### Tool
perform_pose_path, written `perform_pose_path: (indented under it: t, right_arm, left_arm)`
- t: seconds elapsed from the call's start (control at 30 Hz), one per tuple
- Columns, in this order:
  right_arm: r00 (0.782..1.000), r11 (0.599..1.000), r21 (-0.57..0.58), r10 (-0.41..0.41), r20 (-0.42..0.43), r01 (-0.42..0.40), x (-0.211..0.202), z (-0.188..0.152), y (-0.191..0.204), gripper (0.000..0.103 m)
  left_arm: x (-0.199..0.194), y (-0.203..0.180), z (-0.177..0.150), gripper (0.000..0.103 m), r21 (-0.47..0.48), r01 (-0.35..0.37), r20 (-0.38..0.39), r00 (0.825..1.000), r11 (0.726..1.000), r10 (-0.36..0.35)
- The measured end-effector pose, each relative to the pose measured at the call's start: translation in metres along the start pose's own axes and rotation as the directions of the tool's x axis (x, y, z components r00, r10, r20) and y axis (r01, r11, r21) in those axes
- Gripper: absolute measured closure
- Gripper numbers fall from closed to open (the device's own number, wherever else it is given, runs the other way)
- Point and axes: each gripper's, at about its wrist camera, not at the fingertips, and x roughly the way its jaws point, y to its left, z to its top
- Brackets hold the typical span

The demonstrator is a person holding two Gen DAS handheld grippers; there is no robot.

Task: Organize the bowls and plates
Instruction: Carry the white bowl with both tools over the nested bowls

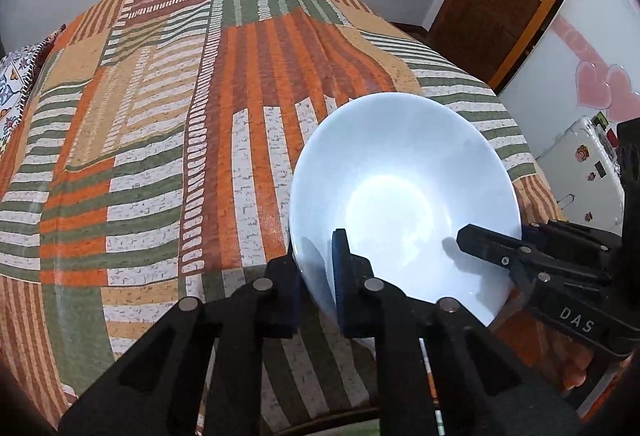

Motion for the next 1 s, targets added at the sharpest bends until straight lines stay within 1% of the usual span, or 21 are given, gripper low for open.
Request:
perform_pose_path:
  t: [0.2,0.37,0.73,1.0]
  right_arm:
    - [1.000,1.000,0.018,0.011,0.007,-0.011,-0.011,0.001,0.001,0.083]
    - [0.999,1.000,0.015,0.021,0.028,-0.021,-0.024,-0.001,0.010,0.083]
    - [0.994,0.998,-0.025,0.061,0.087,-0.059,-0.060,-0.006,0.042,0.083]
    - [0.989,0.994,-0.059,0.093,0.117,-0.087,-0.088,-0.020,0.077,0.083]
  left_arm:
    - [-0.012,0.001,-0.004,0.090,-0.018,0.005,-0.001,1.000,1.000,-0.005]
    - [-0.032,0.002,-0.008,0.090,-0.025,-0.001,0.018,1.000,1.000,0.001]
    - [-0.103,0.005,-0.026,0.090,-0.041,-0.025,0.096,0.995,0.999,0.029]
    - [-0.161,0.013,-0.050,0.090,-0.068,-0.051,0.143,0.988,0.996,0.060]
